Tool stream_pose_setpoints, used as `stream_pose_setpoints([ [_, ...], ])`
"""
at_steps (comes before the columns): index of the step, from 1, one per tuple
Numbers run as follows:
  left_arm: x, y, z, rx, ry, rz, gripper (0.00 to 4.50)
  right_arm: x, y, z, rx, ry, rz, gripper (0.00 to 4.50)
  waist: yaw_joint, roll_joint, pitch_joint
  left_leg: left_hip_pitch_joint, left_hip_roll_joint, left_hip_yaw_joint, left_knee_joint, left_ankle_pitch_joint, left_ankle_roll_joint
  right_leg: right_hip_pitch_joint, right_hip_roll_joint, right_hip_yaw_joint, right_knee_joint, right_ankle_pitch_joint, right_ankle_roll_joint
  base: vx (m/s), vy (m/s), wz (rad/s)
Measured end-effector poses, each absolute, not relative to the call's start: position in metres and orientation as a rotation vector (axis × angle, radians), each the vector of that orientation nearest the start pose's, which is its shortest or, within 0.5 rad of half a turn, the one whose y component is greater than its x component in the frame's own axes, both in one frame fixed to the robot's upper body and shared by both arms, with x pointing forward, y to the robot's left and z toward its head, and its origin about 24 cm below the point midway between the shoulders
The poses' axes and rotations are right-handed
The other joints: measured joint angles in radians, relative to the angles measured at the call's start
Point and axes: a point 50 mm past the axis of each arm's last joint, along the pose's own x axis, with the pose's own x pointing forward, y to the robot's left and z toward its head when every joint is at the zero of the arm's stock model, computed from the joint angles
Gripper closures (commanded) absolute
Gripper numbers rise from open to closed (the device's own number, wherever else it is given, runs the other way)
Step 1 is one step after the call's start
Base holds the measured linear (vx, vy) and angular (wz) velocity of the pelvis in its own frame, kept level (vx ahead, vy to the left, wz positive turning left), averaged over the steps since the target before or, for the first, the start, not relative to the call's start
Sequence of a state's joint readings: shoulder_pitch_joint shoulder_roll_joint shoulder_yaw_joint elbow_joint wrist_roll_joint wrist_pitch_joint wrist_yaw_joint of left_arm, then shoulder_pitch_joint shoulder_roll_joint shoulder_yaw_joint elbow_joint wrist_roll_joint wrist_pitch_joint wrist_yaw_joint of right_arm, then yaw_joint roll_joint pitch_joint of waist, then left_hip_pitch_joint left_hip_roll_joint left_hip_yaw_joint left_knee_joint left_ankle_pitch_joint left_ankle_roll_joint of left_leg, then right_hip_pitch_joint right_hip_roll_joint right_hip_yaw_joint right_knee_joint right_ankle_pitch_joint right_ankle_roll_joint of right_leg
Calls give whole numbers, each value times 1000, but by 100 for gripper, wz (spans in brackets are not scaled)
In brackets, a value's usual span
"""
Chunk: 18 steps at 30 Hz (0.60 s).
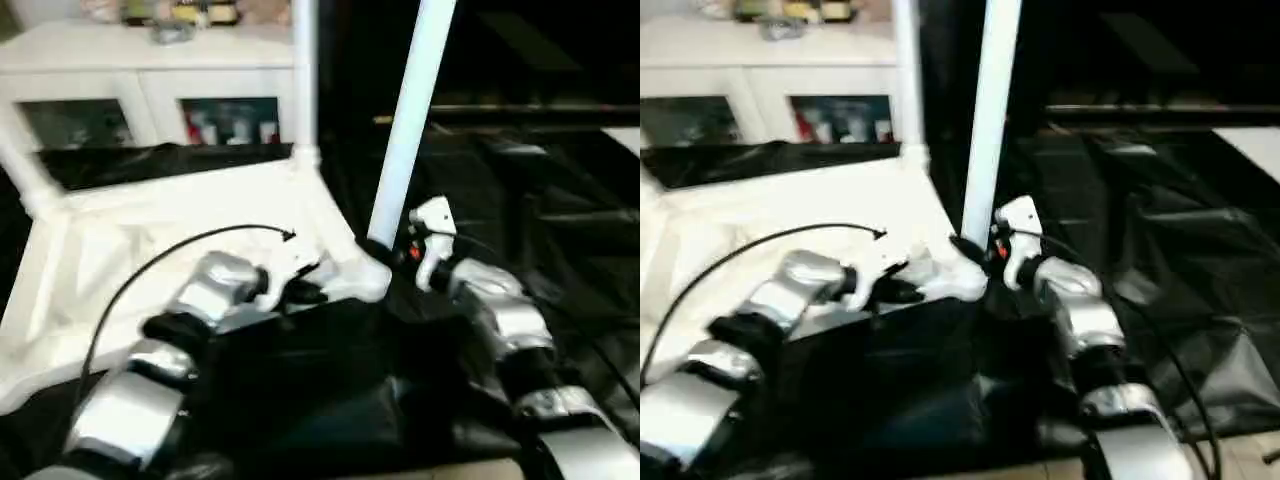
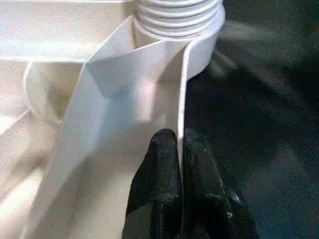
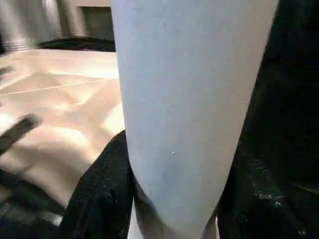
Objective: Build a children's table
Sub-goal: Rotate leg to tighten
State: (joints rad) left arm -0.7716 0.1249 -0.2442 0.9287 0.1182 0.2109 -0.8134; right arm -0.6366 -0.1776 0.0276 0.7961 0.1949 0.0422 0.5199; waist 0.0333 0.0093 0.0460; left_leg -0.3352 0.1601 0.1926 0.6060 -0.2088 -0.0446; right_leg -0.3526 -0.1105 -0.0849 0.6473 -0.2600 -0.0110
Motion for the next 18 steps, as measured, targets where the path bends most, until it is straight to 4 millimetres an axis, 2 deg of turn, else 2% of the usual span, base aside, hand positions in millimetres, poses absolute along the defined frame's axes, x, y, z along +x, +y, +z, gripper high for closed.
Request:
stream_pose_setpoints([
  [1, 345, 74, 31, 302, 567, -960, 450, 359, -132, 49, 19, 220, 506, 264, 16, 20, -1, 1, 1, -43, 33, -25, 5, 1, -2, -23, 1, 0, 2, 50, 61, -52],
  [2, 345, 66, 32, 287, 566, -941, 450, 361, -132, 50, 14, 213, 466, 264, 19, 37, -5, -4, 0, -61, 35, -20, -10, 0, -8, -43, -5, 1, 3, 50, 61, -52],
  [3, 343, 54, 32, 276, 570, -909, 450, 363, -135, 50, -3, 216, 413, 264, 13, 43, -10, -6, 1, -63, 21, -19, -12, 1, 2, -38, -22, 4, 0, 58, 52, -15],
  [4, 342, 49, 32, 274, 571, -887, 450, 365, -134, 50, -10, 220, 388, 264, 4, 37, -12, -6, 1, -57, 10, -19, -12, 1, 5, -34, -33, 11, -8, -8, -12, 19],
  [6, 341, 42, 32, 281, 564, -851, 450, 368, -128, 51, -8, 223, 339, 264, -1, 30, -11, 3, 2, -42, -4, -19, -11, 1, 5, -27, -40, 17, -18, -4, -6, 9],
  [9, 341, 39, 32, 288, 558, -819, 450, 371, -124, 52, -13, 225, 305, 264, -3, 26, -7, 2, 3, -42, -6, -19, -11, 2, 4, -29, -43, 16, -16, 0, 0, 0],
  [13, 342, 41, 34, 295, 553, -794, 450, 374, -119, 53, -18, 226, 297, 264, -7, 24, -7, 1, 3, -44, -17, -19, -11, 4, 4, -37, -66, 16, -16, 0, 0, 0],
  [17, 344, 44, 35, 301, 550, -785, 450, 375, -116, 56, 0, 203, 307, 264, -10, 18, -5, 0, 3, -40, -19, -19, -11, 4, 4, -34, -72, 16, -16, 0, 0, 0],
  [18, 344, 45, 36, 303, 548, -784, 450, 375, -115, 56, 6, 195, 313, 229, -10, 17, -4, 1, 2, -38, -19, -19, -11, 3, 4, -33, -72, 16, -16, 0, 0, 0],
])
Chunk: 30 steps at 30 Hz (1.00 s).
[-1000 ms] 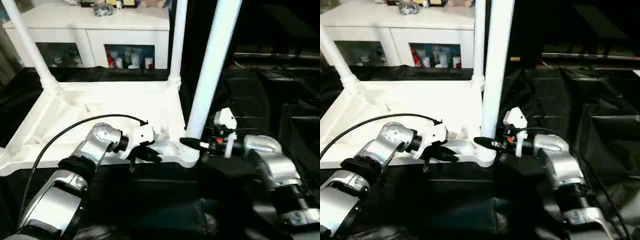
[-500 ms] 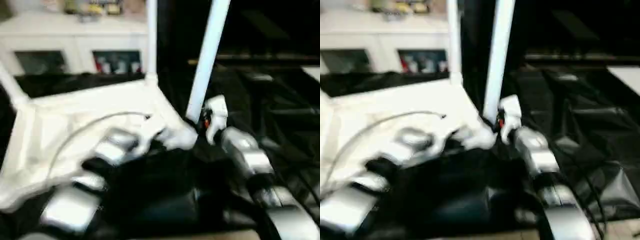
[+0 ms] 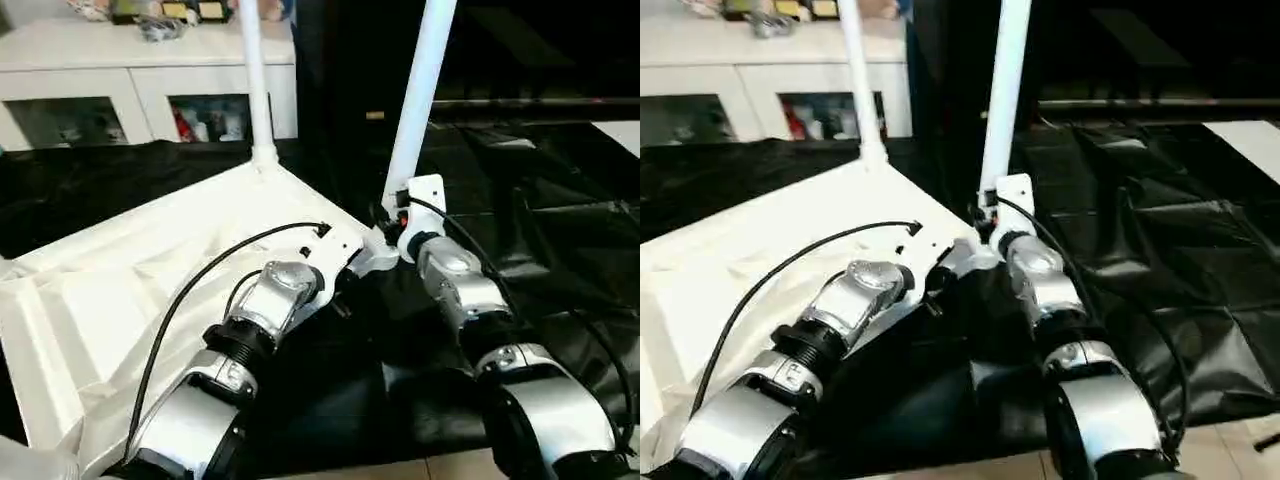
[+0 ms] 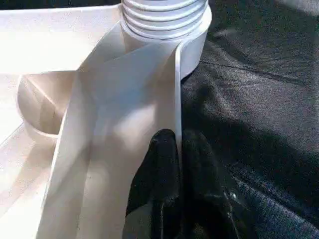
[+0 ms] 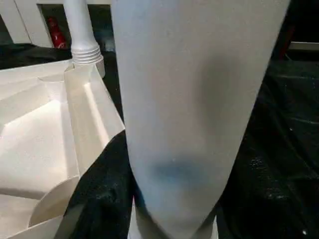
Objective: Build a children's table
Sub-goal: Rotate leg to tighten
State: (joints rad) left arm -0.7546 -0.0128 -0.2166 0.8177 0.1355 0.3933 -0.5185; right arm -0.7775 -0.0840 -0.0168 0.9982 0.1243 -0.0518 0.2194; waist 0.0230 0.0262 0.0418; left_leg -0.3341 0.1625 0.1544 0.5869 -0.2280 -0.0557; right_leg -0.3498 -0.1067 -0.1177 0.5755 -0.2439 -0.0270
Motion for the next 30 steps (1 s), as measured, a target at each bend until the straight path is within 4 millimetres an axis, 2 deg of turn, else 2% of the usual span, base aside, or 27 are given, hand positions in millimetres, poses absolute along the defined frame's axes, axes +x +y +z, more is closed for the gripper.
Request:
stream_pose_setpoints([
  [2, 344, 46, 36, 304, 544, -787, 450, 375, -116, 56, 17, 185, 312, 194, 0, 1, 1, 0, 0, 2, -1, 0, 0, -1, 0, 1, 0, 0, 0, 0, 0, 0],
  [4, 345, 48, 39, 305, 534, -797, 450, 371, -119, 43, 30, 234, 309, 182, 2, 3, 3, -2, 0, 3, -2, 0, 0, -5, 0, 2, 1, 1, -1, 0, 0, 0],
  [5, 346, 49, 41, 305, 523, -803, 450, 368, -121, 40, 45, 228, 307, 182, 5, 6, 4, -8, 0, 4, -2, 0, 0, -11, -1, 3, 1, 5, -2, 0, 0, 0],
  [6, 347, 51, 43, 309, 513, -806, 450, 370, -121, 43, 53, 216, 317, 155, 6, 9, 3, -18, 0, 10, -2, 6, 9, -19, -2, 6, 1, 27, -1, 0, 0, 0],
  [9, 350, 59, 46, 325, 490, -814, 450, 368, -124, 45, 75, 202, 390, 144, 8, 10, 4, -18, 4, 18, -4, 18, 10, -28, -2, 11, 4, 56, 11, 0, 0, 0],
  [13, 353, 69, 52, 340, 459, -838, 450, 361, -134, 44, 79, 183, 488, 103, 13, 14, 3, -31, 9, 21, -10, 20, 13, -41, 0, 10, 5, 65, 11, 0, 0, 0],
  [14, 354, 71, 54, 347, 446, -853, 450, 358, -138, 44, 76, 179, 531, 101, 15, 15, 2, -36, 10, 22, -11, 31, 30, -48, 2, 9, 7, 65, 11, 0, 0, 0],
  [15, 354, 73, 55, 353, 437, -868, 450, 355, -142, 45, 70, 177, 565, 91, 17, 16, 2, -40, 11, 22, -10, 34, 34, -53, 2, 9, 10, 64, 11, 0, 0, 0],
  [19, 349, 87, 60, 397, 395, -1015, 450, 338, -165, 46, -18, 198, 725, 56, 31, 17, 3, -56, 12, 21, -2, 36, 37, -70, 3, 9, 23, 58, 10, 0, 0, 0],
  [23, 339, 94, 58, 426, 388, -1161, 450, 330, -170, 51, -79, 187, 818, 48, 46, 21, 5, -56, 14, 22, 2, 36, 37, -69, 3, 9, 26, 57, 10, 0, 0, 0],
  [26, 331, 99, 56, 416, 399, -1270, 450, 319, -172, 53, -117, 182, 923, 48, 63, 22, 6, -52, 15, 29, 3, 36, 35, -66, 3, 15, 26, 58, 10, 0, 0, 0],
  [30, 329, 102, 57, 417, 400, -1317, 450, 311, -170, 55, -111, 186, 996, 48, 66, 22, 7, -51, 16, 39, 4, 34, 31, -66, 1, 22, 26, 59, 10, 0, 0, 0],
])
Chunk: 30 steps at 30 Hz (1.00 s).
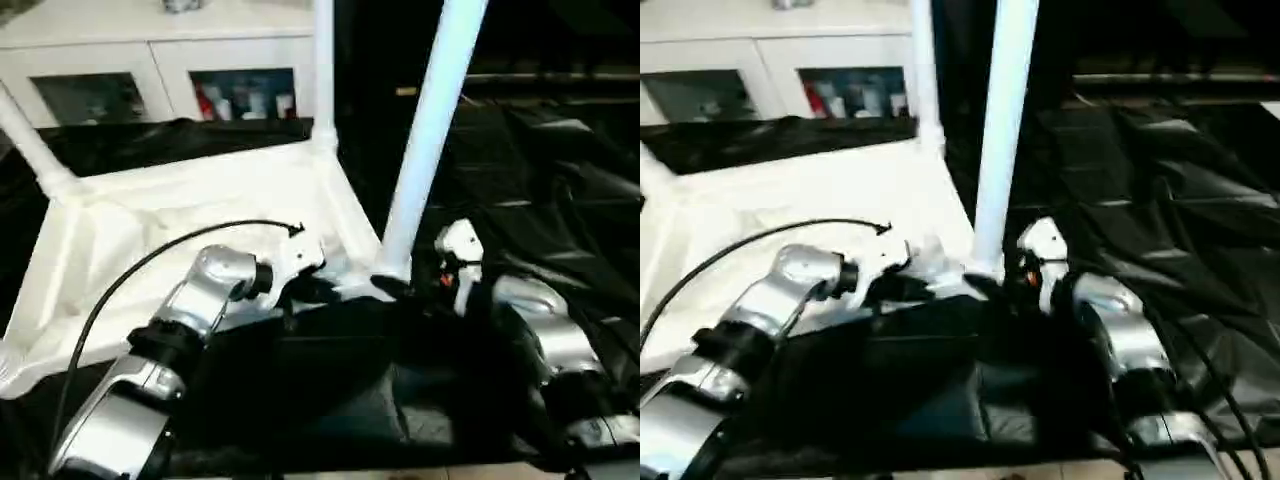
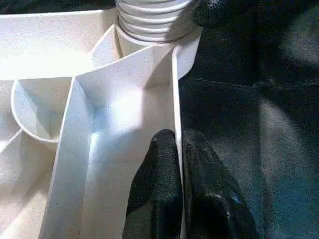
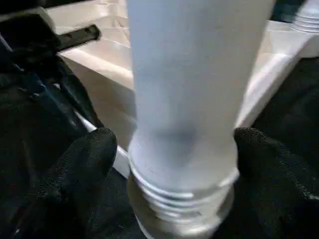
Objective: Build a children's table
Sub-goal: Rotate leg to tighten
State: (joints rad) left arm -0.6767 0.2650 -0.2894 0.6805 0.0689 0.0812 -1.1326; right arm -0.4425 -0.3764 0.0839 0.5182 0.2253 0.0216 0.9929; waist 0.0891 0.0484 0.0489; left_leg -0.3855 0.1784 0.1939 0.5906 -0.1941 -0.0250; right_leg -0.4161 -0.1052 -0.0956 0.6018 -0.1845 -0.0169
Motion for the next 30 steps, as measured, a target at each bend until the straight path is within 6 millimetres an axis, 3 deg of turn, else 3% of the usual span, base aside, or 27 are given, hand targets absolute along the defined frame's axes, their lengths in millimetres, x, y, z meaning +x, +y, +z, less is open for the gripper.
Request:
stream_pose_setpoints([
  [3, 329, 104, 57, 423, 399, -1329, 450, 310, -170, 55, -123, 198, 1020, 48, 0, 0, 0, 0, 0, 4, 1, 1, 1, 0, -3, 0, 0, 0, 0, 0, 0, 0],
  [4, 329, 105, 57, 425, 399, -1330, 450, 310, -170, 55, -124, 199, 1022, 74, 0, 0, 0, -1, 0, 5, 2, 1, 2, 0, -3, 0, 0, 0, 0, 0, 0, 0],
  [7, 329, 106, 57, 429, 399, -1335, 450, 310, -170, 55, -126, 194, 1015, 82, 1, 0, 0, -2, 0, 5, 4, 3, 3, 0, -4, 1, 0, 0, 0, 0, 0, 0],
  [8, 329, 106, 57, 430, 399, -1337, 450, 310, -169, 55, -123, 192, 1015, 110, 1, 0, 0, -2, 0, 6, 4, 3, 3, 0, -4, 1, 0, 0, 0, 0, 0, 0],
  [13, 329, 107, 57, 430, 401, -1342, 450, 311, -169, 54, -117, 193, 1006, 153, 1, 0, 0, -3, 0, 6, 6, 3, 3, -1, -4, 1, 1, 0, 0, 0, 0, 0],
  [23, 330, 108, 54, 435, 400, -1330, 450, 313, -168, 51, -138, 202, 992, 176, -1, 0, 0, -1, 0, 6, 11, 3, 3, 0, -5, 1, 6, 0, 0, 0, 0, 0],
  [30, 343, 90, 49, 412, 388, -1121, 450, 331, -156, 37, -8, 194, 678, 177, -9, -1, 0, 5, 0, 6, 12, 3, -7, 7, -5, 3, 7, 0, 0, 0, 0, 0],
])
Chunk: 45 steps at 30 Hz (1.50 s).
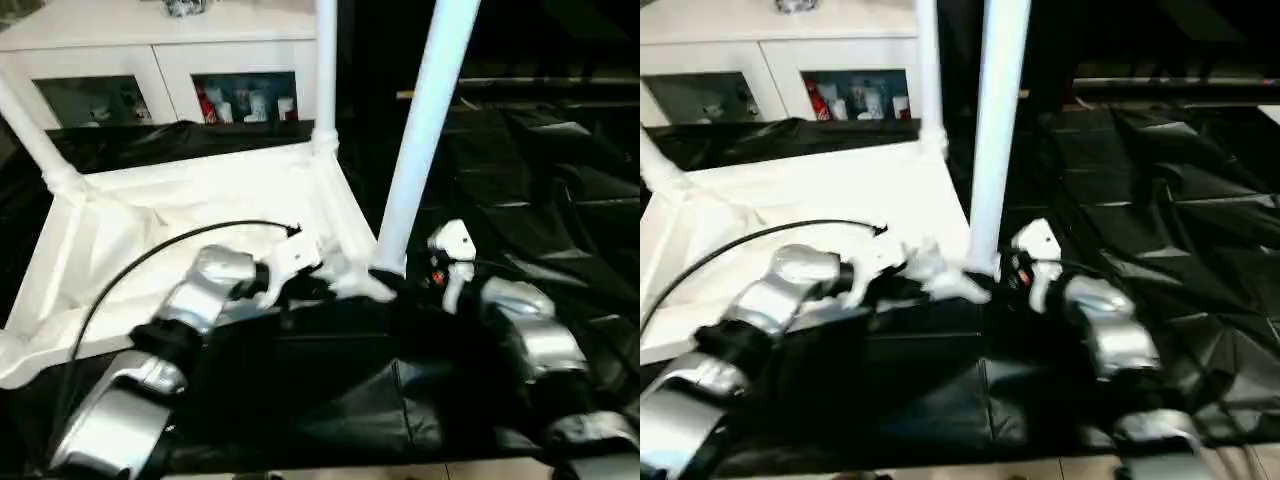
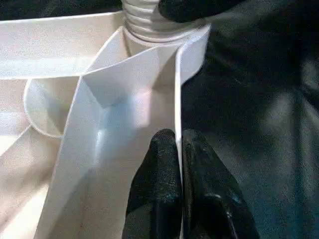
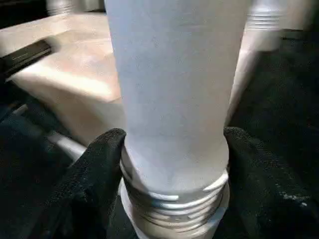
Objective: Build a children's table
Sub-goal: Rotate leg to tighten
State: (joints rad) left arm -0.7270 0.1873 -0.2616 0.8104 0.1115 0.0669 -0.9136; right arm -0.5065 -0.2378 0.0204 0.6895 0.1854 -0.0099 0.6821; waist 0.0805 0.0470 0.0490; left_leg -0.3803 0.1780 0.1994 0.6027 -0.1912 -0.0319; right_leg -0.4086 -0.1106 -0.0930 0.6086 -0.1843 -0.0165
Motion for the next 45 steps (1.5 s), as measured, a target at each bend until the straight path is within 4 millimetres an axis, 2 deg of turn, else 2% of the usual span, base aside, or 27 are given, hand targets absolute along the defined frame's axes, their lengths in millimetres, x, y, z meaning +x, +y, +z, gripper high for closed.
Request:
stream_pose_setpoints([
  [2, 348, 78, 49, 379, 406, -1039, 450, 339, -147, 36, 21, 196, 539, 177, -9, 0, 0, 2, -1, 0, 0, 1, -1, 3, 0, 1, -2, 0, 0, 0, 0, 0],
  [3, 350, 69, 48, 353, 421, -986, 450, 344, -140, 36, 32, 201, 447, 177, -19, 0, 0, 4, -2, 0, -1, 1, -2, 5, -1, 2, -3, 0, 0, 0, 0, 0],
  [7, 348, 50, 47, 315, 432, -926, 450, 350, -134, 35, 40, 207, 340, 177, -27, 2, -2, 9, -4, 0, -6, 1, -2, 14, -1, 2, -15, -3, 5, 0, 0, 0],
  [9, 348, 49, 46, 315, 430, -921, 450, 350, -134, 35, 37, 199, 337, 107, -28, 2, -2, 10, -4, 0, -6, 1, -2, 15, -1, 2, -15, -2, 5, 0, 0, 0],
  [11, 348, 49, 46, 315, 430, -921, 450, 349, -133, 34, 39, 197, 339, 101, -28, 2, -2, 10, -4, 0, -6, 1, -1, 15, -1, 2, -14, -1, 5, 0, 0, 0],
  [18, 351, 59, 48, 331, 422, -926, 450, 345, -142, 32, 62, 201, 425, 52, -31, 3, -1, 6, -3, 0, -7, 1, -1, 10, -1, 1, -14, 6, 9, 0, 0, 0],
  [24, 351, 80, 50, 328, 426, -1012, 450, 330, -179, 42, 0, 211, 680, 52, -29, 4, 0, 3, -2, -2, -8, 1, -1, 7, 0, -2, -13, 10, 5, 0, 0, 0],
  [28, 347, 96, 53, 343, 414, -1118, 450, 321, -191, 49, -16, 228, 799, 52, -22, 4, 0, -5, 0, -2, -7, 4, 4, 2, 1, -4, -13, 10, 5, 0, 0, 0],
  [31, 341, 101, 55, 353, 426, -1219, 450, 319, -192, 55, -45, 226, 857, 52, -10, 4, 0, -8, 1, -2, -5, 4, 4, 0, 1, -4, -13, 9, 5, 0, 0, 0],
  [33, 338, 100, 56, 366, 433, -1276, 450, 318, -188, 57, -61, 234, 913, 52, 3, 4, 0, -10, 1, -1, -2, 3, 6, -1, 0, -3, -14, 9, 5, 0, 0, 0],
  [36, 336, 96, 57, 368, 433, -1316, 450, 317, -184, 57, -63, 244, 943, 52, 12, 4, 0, -12, 0, 1, 0, 3, 7, -1, -1, -3, -14, 9, 5, 0, 0, 0],
  [42, 335, 96, 56, 362, 439, -1327, 450, 316, -184, 57, -58, 254, 958, 52, 11, 5, 0, -11, 0, 1, 0, 2, 6, 0, -2, -2, -12, 9, 5, 0, 0, 0],
  [43, 334, 96, 56, 360, 440, -1330, 450, 316, -183, 56, -60, 259, 965, 68, 10, 5, 0, -11, 0, 1, 0, 2, 5, 0, -2, -2, -12, 9, 5, 0, 0, 0],
  [45, 334, 95, 56, 358, 440, -1337, 450, 316, -178, 53, -67, 275, 984, 68, 10, 5, 0, -10, 0, 1, 0, 2, 4, 0, -2, -2, -12, 9, 5, 0, 0, 0],
])
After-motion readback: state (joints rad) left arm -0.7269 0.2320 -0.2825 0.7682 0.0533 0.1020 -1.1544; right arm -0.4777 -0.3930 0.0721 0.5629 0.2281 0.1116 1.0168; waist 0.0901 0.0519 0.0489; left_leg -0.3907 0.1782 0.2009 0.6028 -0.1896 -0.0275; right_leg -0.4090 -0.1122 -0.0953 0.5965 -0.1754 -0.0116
